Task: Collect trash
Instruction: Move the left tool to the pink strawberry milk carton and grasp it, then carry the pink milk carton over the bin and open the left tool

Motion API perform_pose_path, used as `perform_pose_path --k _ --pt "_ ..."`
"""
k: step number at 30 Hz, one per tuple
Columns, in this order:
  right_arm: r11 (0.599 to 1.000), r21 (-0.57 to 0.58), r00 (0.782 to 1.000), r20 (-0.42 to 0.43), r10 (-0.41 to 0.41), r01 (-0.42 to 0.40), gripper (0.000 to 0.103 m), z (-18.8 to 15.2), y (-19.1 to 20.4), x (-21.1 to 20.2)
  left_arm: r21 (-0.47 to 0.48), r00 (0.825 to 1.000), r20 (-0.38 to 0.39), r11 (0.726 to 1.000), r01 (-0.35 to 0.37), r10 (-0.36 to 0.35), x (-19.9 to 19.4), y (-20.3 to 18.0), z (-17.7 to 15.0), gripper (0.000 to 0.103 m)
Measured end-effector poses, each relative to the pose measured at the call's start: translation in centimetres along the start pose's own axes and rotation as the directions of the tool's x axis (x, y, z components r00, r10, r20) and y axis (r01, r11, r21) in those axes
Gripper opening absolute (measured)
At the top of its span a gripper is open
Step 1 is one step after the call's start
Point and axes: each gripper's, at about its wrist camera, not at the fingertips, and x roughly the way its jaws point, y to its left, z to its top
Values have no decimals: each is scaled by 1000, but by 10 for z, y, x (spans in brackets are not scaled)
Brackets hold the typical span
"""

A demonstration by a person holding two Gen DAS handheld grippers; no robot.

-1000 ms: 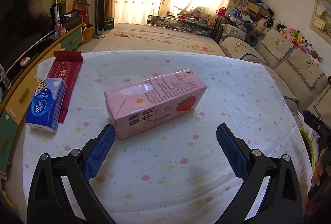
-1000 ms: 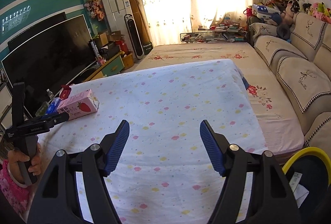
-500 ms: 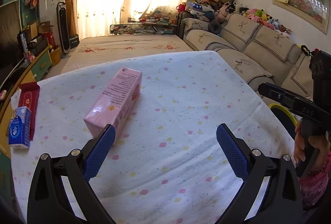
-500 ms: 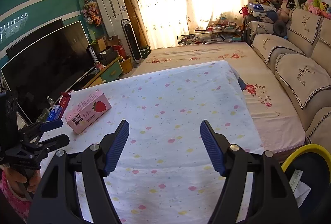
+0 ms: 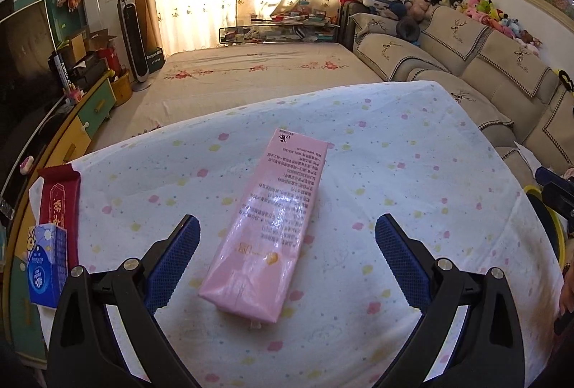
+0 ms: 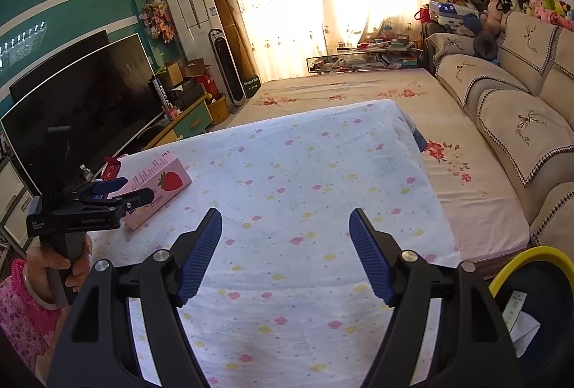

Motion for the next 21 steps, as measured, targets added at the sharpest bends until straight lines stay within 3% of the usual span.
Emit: perform_pose_path --k 12,16,21 --pt "1000 17 1000 -8 20 -20 70 2 -2 0 51 996 -73 997 -51 54 37 -5 7 66" --pt "1000 26 1000 -12 18 -17 70 1 -4 0 24 996 -81 999 -31 32 36 -2 5 40" --pt "1000 29 1000 -15 11 -11 70 1 -5 0 6 995 -73 998 -61 61 26 -1 -6 38"
